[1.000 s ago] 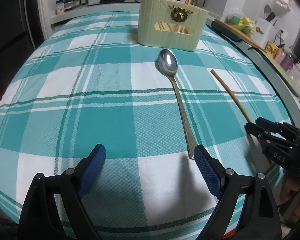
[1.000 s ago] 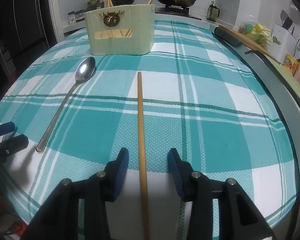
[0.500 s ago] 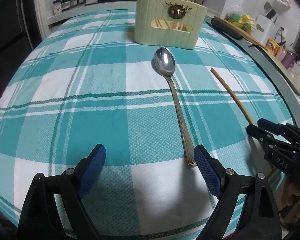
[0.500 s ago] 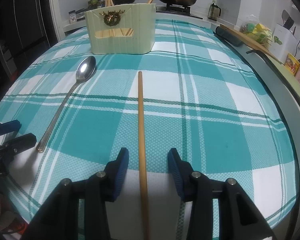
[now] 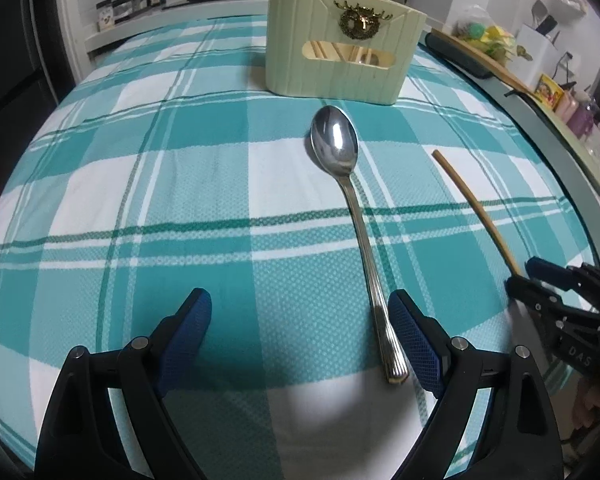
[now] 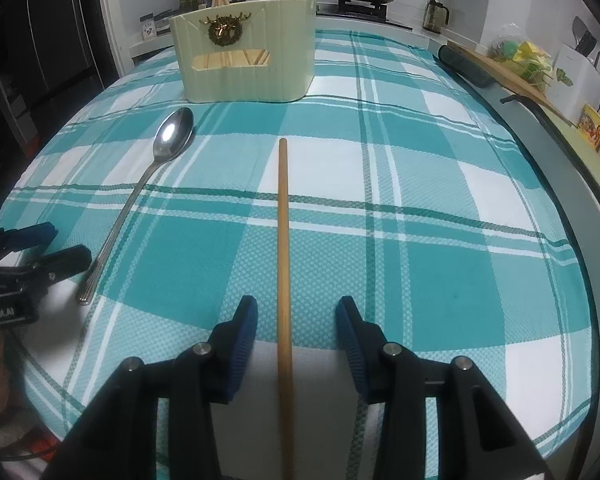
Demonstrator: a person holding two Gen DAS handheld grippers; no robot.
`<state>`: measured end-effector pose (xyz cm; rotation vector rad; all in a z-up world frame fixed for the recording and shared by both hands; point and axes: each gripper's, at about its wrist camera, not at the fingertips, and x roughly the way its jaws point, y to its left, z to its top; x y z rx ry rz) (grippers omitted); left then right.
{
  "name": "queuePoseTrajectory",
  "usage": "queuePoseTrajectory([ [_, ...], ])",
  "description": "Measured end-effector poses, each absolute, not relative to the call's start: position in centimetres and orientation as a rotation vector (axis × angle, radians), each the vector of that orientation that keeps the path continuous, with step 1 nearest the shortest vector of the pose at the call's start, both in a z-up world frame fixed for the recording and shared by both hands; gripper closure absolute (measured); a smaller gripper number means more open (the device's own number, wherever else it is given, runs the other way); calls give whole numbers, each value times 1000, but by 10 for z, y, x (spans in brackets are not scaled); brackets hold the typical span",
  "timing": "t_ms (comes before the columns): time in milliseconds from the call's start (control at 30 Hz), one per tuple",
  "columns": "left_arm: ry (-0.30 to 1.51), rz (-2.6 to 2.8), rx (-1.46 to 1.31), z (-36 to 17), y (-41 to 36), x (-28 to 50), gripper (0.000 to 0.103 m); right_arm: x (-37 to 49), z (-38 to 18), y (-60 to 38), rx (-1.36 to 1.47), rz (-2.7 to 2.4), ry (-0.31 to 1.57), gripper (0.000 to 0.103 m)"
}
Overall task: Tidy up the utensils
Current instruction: 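Close the right tool on the wooden chopstick while the left tool moves over the steel spoon, then grasp the steel spoon handle with the left tool while the right tool lifts the chopstick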
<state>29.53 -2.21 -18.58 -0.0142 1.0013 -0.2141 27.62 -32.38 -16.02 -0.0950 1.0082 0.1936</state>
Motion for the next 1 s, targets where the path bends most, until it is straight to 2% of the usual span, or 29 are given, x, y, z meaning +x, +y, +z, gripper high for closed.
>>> queuePoseTrajectory([
  [300, 1033, -226, 48, -187, -54, 369, 12, 305, -159, -325, -95, 234, 1055, 61],
  [567, 1040, -145, 104, -197, -70, 398, 12, 355, -159, -309, -168, 290, 1081, 61],
  [600, 1040, -151, 100, -196, -70, 400, 17, 361, -159, -305, -182, 301, 1085, 61],
  [633, 1034, -168, 92, -195, -71, 400, 29, 367, -159, -300, -193, 313, 1089, 63],
  [667, 1022, -178, 94, -193, -72, 400, 38, 372, -159, -297, -202, 322, 1090, 71],
  [700, 1011, -194, 102, -191, -73, 401, 60, 376, -158, -294, -211, 329, 1090, 86],
  [733, 1006, -204, 108, -190, -73, 400, 62, 381, -158, -291, -216, 337, 1093, 95],
  [1000, 934, -292, -31, -161, -40, 380, 63, 376, -135, -309, -1, 379, 1021, 96],
])
